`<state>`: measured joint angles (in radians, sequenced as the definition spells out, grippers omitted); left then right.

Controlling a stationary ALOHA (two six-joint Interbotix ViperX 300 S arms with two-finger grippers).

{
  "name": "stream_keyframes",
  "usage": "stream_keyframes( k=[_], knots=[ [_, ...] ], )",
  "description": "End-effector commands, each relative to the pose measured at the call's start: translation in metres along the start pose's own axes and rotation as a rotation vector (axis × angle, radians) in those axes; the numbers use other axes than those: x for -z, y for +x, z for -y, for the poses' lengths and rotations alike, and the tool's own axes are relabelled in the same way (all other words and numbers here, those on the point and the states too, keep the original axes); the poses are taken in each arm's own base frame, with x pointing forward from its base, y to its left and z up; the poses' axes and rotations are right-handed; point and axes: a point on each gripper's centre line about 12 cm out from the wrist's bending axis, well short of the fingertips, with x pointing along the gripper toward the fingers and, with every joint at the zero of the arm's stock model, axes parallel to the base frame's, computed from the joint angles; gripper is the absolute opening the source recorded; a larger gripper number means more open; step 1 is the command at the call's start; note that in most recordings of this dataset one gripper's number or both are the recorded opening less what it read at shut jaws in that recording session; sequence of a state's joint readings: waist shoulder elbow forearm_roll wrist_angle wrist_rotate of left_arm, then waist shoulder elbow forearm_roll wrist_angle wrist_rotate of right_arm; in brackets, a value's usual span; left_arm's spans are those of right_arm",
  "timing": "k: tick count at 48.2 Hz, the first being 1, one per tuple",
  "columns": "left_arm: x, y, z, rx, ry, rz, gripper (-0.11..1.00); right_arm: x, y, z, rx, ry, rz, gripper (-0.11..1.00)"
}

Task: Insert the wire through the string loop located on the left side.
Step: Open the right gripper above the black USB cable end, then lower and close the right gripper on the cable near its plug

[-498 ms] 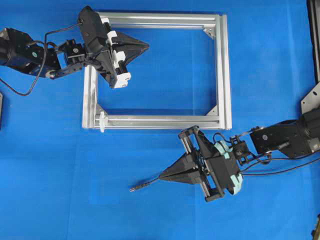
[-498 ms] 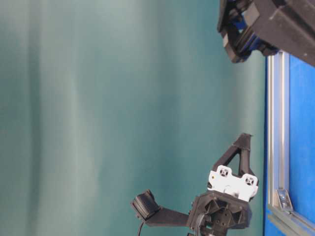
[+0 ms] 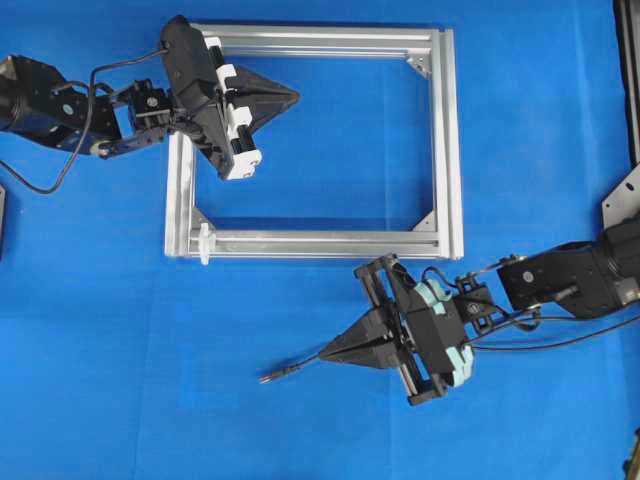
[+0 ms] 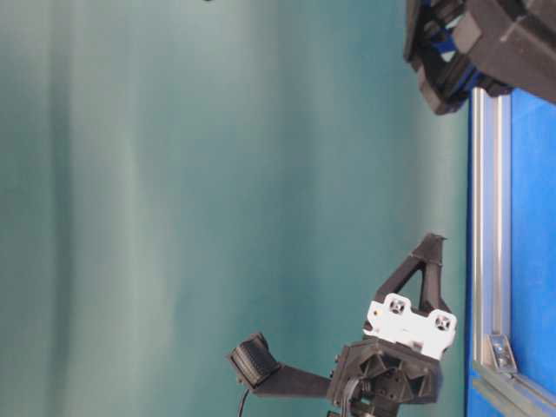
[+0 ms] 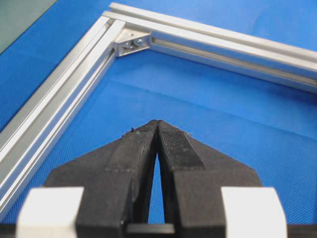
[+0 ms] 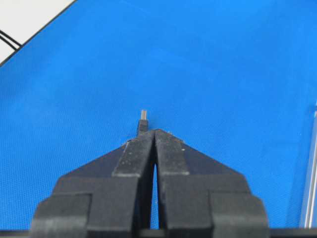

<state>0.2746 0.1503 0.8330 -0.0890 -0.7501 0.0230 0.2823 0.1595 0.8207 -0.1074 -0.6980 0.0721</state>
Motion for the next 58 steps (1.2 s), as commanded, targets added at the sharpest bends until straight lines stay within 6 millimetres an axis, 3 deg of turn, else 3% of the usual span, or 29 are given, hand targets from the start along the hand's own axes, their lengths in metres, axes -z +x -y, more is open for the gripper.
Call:
stream_keyframes(
  k=[1,5,8,19,22,37,58],
  knots=[
    [-0.018,0.0,0.001,0.004,0.001,0.052,0.0,-0.017,0.0,0.001,0.002,0.008,0.048,0.01],
    [-0.018,0.0,0.002,0.005,0.001,0.052,0.0,-0.017,0.0,0.001,0.002,0.014,0.049,0.04],
    [-0.018,0.0,0.002,0.005,0.001,0.052,0.0,-0.017,0.0,0.001,0.002,0.02,0.049,0.15],
    [-0.017,0.0,0.001,0.004,0.001,0.051,0.0,-0.017,0.0,0.001,0.006,0.037,0.048,0.79],
    [-0.017,0.0,0.001,0.004,0.001,0.049,0.0,-0.017,0.0,0.002,0.009,0.041,0.048,0.91],
    [-0.018,0.0,0.001,0.004,0.001,0.054,0.0,-0.009,0.005,0.004,0.024,0.061,0.03,0.92],
    [-0.017,0.0,-0.001,-0.002,0.0,0.051,0.0,0.039,0.034,0.008,0.056,0.129,-0.071,0.92]
  ],
)
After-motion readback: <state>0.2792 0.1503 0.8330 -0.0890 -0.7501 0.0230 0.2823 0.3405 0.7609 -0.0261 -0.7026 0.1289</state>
